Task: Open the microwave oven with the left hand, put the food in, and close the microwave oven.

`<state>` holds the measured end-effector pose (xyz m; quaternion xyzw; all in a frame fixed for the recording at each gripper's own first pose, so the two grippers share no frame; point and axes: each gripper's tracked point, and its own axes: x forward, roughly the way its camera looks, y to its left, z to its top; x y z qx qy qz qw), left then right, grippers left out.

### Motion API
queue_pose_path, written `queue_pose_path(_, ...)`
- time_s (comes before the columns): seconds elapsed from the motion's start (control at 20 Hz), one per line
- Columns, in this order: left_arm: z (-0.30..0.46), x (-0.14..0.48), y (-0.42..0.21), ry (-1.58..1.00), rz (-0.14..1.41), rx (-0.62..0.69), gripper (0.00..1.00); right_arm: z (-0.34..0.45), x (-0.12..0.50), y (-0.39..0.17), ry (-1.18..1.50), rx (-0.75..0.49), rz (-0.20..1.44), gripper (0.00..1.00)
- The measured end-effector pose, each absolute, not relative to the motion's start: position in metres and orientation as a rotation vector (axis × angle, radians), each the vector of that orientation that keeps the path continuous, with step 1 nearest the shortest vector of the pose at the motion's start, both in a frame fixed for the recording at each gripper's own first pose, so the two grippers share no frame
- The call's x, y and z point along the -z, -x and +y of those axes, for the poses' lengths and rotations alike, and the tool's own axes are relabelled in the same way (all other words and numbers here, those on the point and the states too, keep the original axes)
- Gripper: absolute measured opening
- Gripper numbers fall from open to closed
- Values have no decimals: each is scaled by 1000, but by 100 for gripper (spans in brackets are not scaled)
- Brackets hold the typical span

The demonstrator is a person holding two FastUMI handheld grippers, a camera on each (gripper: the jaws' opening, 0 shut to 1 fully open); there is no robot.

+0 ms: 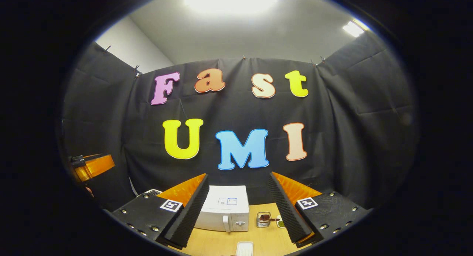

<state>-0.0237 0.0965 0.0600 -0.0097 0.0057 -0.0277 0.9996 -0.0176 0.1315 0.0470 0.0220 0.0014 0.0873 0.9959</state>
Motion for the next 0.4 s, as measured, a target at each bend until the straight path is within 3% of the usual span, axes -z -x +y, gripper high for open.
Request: queue_pose_path(0.4,74,-50,13,-12,29,79,94,112,-56,25,-68,-140,1,97)
